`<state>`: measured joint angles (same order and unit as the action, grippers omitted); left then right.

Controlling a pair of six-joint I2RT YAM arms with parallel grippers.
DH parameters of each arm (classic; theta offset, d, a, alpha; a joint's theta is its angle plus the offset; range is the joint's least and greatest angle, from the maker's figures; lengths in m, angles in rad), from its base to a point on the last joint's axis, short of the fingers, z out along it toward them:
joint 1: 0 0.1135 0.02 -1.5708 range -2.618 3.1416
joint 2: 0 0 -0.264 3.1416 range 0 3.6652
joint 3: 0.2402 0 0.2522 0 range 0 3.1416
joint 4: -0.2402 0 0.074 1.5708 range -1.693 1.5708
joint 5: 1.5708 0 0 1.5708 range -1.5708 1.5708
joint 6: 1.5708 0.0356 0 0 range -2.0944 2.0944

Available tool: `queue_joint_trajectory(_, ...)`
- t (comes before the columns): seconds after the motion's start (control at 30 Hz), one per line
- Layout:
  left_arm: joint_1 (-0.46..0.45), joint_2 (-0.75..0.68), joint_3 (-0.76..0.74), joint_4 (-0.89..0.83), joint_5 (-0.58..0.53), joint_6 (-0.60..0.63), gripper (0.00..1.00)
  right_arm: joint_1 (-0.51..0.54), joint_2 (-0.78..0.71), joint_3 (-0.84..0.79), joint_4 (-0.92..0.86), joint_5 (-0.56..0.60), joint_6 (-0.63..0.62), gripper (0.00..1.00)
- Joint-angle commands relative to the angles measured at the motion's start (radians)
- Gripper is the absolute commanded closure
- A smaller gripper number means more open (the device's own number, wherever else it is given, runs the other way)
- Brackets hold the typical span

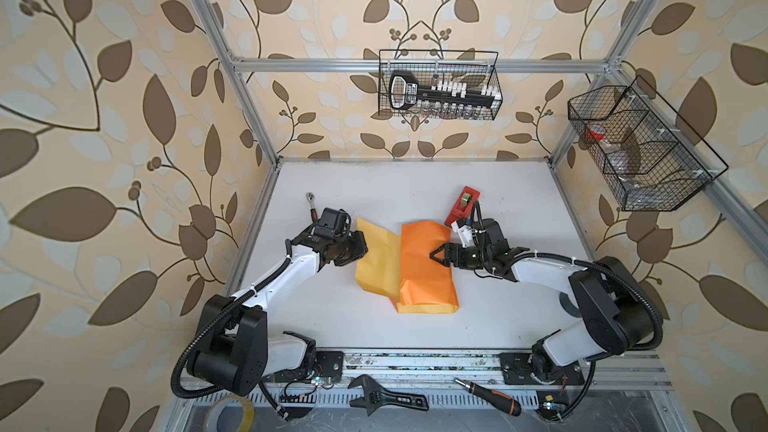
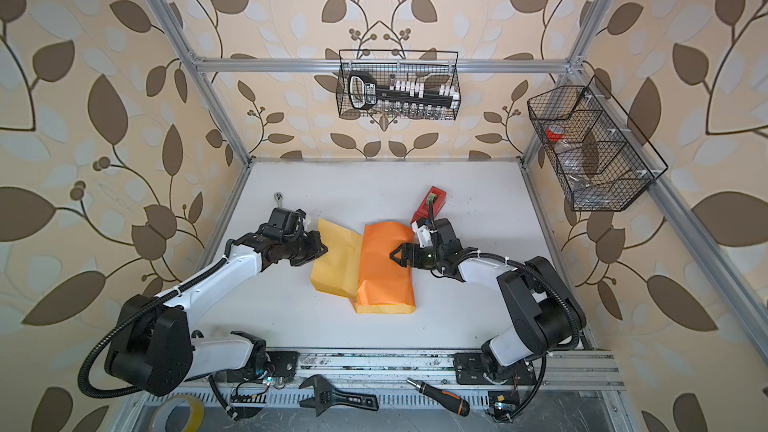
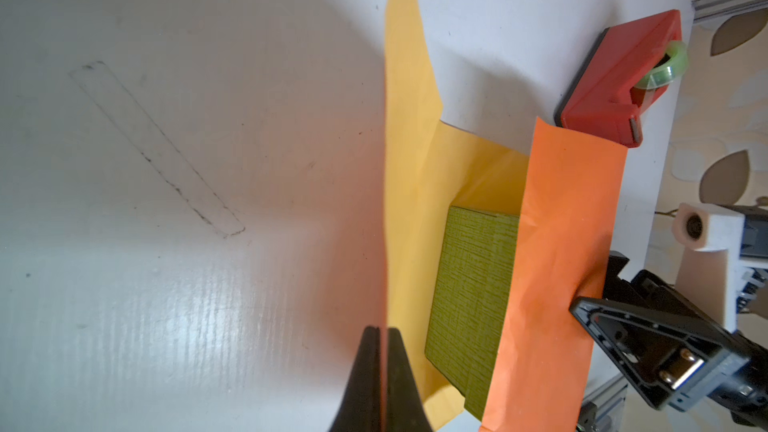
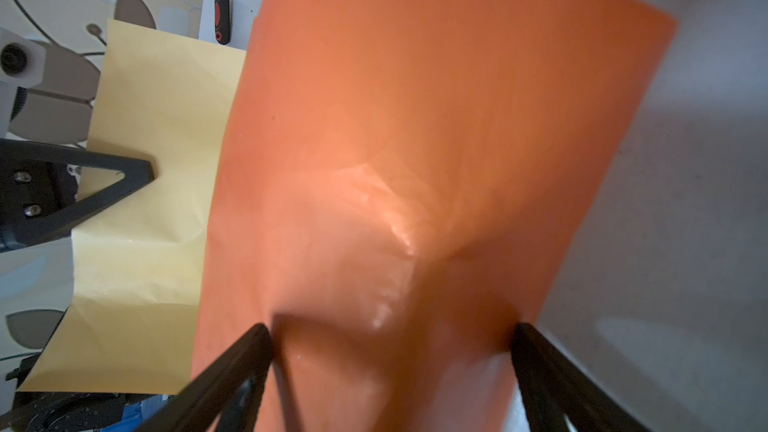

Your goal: Wrap the gift box in paper

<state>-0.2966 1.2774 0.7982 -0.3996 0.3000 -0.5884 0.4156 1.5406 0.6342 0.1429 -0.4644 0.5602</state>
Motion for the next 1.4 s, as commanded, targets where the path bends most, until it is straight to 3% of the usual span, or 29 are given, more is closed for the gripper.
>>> queue_joint_trajectory(0.0, -0.068, -0.038, 0.091, -0.068, -0.077, 0.059, 0.98, 0.0, 0.052, -0.043, -0.134, 0.085, -0.023, 0.09)
queue_joint_trajectory(0.2, -0.212, 0.005, 0.215, -0.166, -0.144, 0.087, 0.99, 0.002, 0.058, -0.042, -0.132, 0.084, -0.022, 0.1)
queue_joint_trajectory(0.47, -0.333, 0.098, 0.339, -0.26, -0.215, 0.072, 1.0, 0.006, 0.06, -0.038, -0.132, 0.084, -0.02, 0.1)
queue_joint_trajectory(1.37, -0.454, 0.342, 0.518, -0.256, -0.173, 0.059, 0.98, 0.017, 0.068, -0.034, -0.121, 0.079, -0.013, 0.1)
